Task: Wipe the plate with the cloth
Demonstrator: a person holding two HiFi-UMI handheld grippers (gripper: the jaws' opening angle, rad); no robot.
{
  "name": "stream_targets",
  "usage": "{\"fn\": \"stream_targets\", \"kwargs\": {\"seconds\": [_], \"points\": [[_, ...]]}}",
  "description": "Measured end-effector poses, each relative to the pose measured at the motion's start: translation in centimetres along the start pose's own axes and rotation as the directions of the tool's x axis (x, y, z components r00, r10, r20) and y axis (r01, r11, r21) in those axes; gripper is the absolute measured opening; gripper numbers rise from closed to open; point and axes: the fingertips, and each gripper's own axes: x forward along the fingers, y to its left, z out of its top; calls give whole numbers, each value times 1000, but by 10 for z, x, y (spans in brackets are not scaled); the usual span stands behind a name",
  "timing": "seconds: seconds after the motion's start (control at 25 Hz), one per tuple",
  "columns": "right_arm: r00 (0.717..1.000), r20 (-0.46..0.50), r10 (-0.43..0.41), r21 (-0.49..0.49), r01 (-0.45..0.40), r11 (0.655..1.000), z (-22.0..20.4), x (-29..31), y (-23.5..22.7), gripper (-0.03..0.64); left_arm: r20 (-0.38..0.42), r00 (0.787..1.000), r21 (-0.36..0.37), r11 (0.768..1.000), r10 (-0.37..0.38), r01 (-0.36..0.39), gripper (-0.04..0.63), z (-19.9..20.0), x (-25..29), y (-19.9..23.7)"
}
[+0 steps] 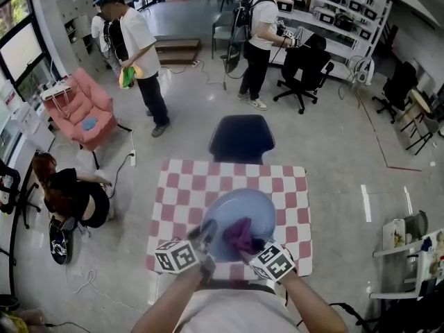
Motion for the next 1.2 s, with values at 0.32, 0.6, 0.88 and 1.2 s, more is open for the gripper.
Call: {"fn": "stream_targets", "kwargs": {"seconds": [0.32, 0.6, 0.88, 1.2], "points": [[991, -54, -123, -23, 122, 992, -15, -17, -49, 127, -60, 998, 37, 999, -9, 11, 38, -5, -1, 7], [977, -57, -207, -12, 206, 978, -16, -44, -85, 124, -129, 991, 99, 993, -44, 57, 37, -12, 7, -3], [965, -7, -263, 22, 263, 965, -9, -64, -105, 120, -155, 987, 92, 994, -47, 62, 37, -19, 12, 0], [948, 28, -316, 77, 313, 947, -6, -78, -120, 120, -156, 987, 82, 996, -31, 44, 37, -18, 4, 12]]}}
